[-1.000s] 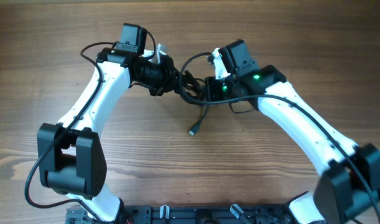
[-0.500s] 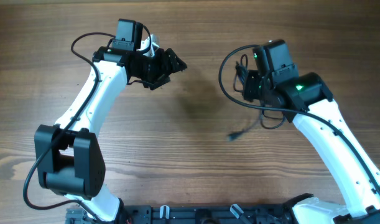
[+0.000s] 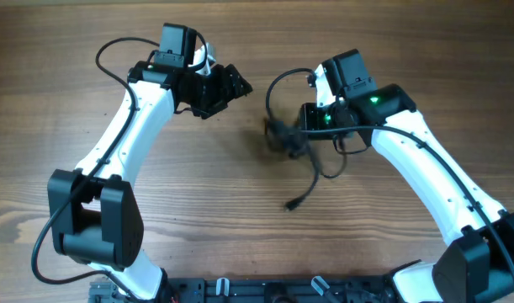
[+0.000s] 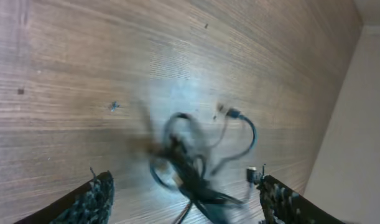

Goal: Untangle cables

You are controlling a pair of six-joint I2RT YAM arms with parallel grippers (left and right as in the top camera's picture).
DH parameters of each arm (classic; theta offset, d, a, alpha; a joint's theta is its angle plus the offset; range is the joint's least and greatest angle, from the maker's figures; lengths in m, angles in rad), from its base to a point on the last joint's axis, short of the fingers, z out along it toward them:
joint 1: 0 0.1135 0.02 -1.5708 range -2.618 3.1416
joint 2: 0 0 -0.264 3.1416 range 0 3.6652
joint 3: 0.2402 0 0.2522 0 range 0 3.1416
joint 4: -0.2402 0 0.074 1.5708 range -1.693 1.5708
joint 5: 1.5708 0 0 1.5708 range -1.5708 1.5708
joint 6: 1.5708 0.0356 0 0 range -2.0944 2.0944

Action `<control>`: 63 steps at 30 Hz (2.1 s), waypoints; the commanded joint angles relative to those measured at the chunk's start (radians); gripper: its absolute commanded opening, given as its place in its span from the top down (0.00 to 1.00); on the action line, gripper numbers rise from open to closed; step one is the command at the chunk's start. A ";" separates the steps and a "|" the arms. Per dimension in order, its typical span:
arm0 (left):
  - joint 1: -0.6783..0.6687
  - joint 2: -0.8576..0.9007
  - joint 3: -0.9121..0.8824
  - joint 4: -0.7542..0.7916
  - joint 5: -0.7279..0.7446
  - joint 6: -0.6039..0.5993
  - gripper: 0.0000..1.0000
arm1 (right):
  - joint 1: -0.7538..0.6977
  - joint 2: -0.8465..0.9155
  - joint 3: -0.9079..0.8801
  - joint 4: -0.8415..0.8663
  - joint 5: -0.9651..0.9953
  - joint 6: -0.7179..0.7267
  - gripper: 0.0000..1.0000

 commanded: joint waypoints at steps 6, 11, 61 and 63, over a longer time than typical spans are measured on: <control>-0.133 0.002 0.012 -0.014 -0.141 0.024 0.29 | -0.190 0.002 0.004 0.003 0.061 0.031 0.21; -0.317 0.002 0.012 -0.084 -0.209 -0.120 0.35 | -0.261 0.002 0.004 0.002 0.054 0.005 0.21; -0.296 0.196 -0.070 -0.083 -0.417 0.229 0.96 | -0.257 0.029 0.004 0.031 -0.213 -0.172 0.21; -0.267 0.135 0.018 -0.133 -0.416 0.161 0.96 | -0.256 0.029 0.004 0.055 -0.402 -0.247 0.22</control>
